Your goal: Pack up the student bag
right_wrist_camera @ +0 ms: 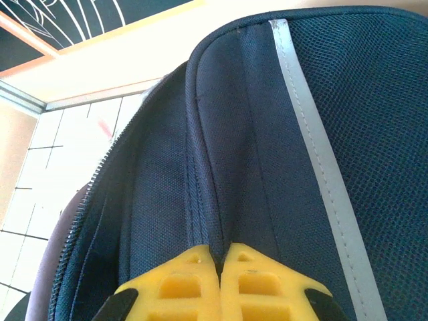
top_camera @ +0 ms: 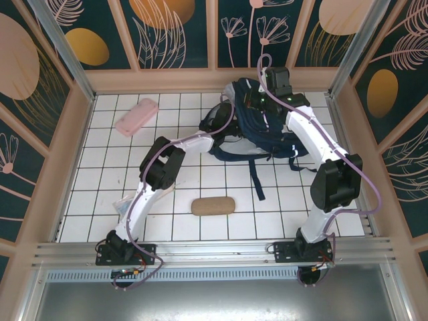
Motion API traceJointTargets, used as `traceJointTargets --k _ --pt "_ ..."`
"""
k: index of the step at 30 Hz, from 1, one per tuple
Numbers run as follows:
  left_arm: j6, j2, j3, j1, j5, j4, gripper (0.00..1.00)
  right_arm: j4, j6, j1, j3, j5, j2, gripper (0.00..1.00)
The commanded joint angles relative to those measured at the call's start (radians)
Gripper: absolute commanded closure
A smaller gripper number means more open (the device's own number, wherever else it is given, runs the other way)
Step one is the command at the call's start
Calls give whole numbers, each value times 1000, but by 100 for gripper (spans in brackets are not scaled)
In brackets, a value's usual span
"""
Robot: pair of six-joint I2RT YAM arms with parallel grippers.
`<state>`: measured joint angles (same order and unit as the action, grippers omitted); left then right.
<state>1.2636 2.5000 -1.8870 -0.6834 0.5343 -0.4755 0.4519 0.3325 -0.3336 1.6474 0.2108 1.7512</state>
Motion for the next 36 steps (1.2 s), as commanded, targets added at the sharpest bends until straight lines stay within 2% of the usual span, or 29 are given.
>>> traceJointTargets --k 1,5,9,11,19,24,29,32,36 --pt "81 15 -34 -24 76 -242 27 -95 24 -22 40 70 -1 100" --pt "33 -32 9 -17 63 -160 21 -84 13 -20 39 48 -4 100" --pt "-21 -141 143 14 15 -103 8 -80 -1 -11 25 27 -10 100" --pt "-38 -202 212 36 0 -73 5 -87 -1 -3 9 21 -16 100" --pt "-206 -437 389 115 -53 201 1 -126 -9 2 -55 22 -11 100" --pt "-342 -617 531 169 -169 409 1 -176 2 0 -101 46 -12 100" --pt "-435 -779 660 253 -271 533 1 -198 3 -7 -117 61 2 100" --pt "-475 -861 719 346 -261 552 1 -215 3 -18 -131 67 4 100" --pt "-551 -875 715 436 -173 577 2 -226 -1 -26 -138 65 3 100"
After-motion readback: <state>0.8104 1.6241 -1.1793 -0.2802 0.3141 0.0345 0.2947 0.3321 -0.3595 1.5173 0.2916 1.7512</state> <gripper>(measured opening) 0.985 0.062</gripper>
